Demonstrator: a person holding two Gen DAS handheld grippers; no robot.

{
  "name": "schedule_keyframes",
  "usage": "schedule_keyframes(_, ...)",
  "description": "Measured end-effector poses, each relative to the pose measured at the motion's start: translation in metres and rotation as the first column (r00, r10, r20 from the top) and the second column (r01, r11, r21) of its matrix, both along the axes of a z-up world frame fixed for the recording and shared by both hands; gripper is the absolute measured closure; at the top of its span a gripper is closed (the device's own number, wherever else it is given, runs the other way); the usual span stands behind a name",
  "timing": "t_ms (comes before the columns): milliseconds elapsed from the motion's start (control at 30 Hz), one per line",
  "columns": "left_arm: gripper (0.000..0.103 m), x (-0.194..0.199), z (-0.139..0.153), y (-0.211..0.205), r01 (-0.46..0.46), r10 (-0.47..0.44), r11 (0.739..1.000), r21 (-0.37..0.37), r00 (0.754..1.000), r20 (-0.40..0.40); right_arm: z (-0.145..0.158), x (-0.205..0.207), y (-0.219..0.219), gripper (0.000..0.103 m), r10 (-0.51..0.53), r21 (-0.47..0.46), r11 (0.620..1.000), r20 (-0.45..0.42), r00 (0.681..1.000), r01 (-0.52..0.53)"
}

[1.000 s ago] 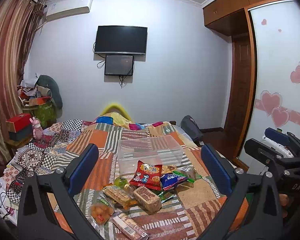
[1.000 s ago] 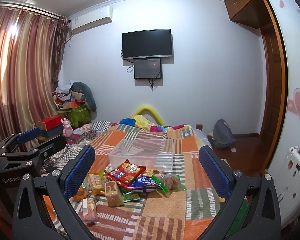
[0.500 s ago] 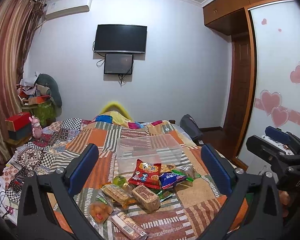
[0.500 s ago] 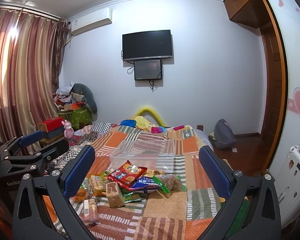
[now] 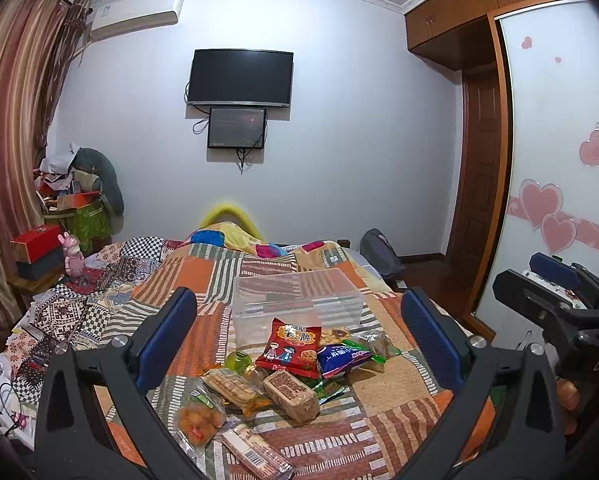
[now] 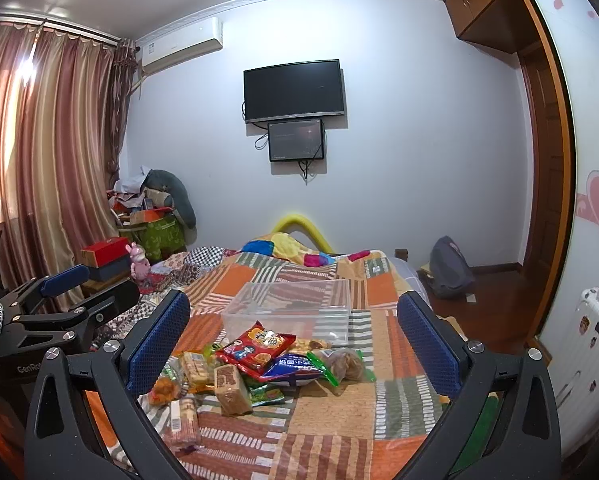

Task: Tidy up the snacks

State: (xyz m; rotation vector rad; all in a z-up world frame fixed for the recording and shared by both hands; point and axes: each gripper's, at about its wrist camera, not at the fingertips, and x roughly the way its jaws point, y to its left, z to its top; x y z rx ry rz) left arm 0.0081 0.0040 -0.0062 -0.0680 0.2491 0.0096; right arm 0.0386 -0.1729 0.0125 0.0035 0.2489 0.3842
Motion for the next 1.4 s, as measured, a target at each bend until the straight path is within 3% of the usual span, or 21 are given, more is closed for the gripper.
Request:
schedule_keyframes(867, 0.000, 0.006, -0.003, 0.001, 0.010, -0.010, 1.000, -0.005, 1.000, -0.004, -0.013, 0.014, 0.001, 0.000, 0.044, 0.010, 0.999, -0.040, 0.998, -0.044)
schedule_keyframes(1067, 0.017, 0.018, -0.012, 0.009, 0.008, -0.008, 1.000, -0.001, 0.999, -0.039, -0.024, 0.028, 0.005, 0.001, 0.020, -0.007, 1.000, -0.069, 0.997, -0.021)
schedule_keyframes(1400, 0.043, 0.066, -0.054, 0.059, -0.039, 0.037, 0.999, -0.006, 0.976, -0.216, -0.055, 0.080, 0.001, 0.031, 0.001, -0.050, 0.999, -0.217, 0.976, -0.012)
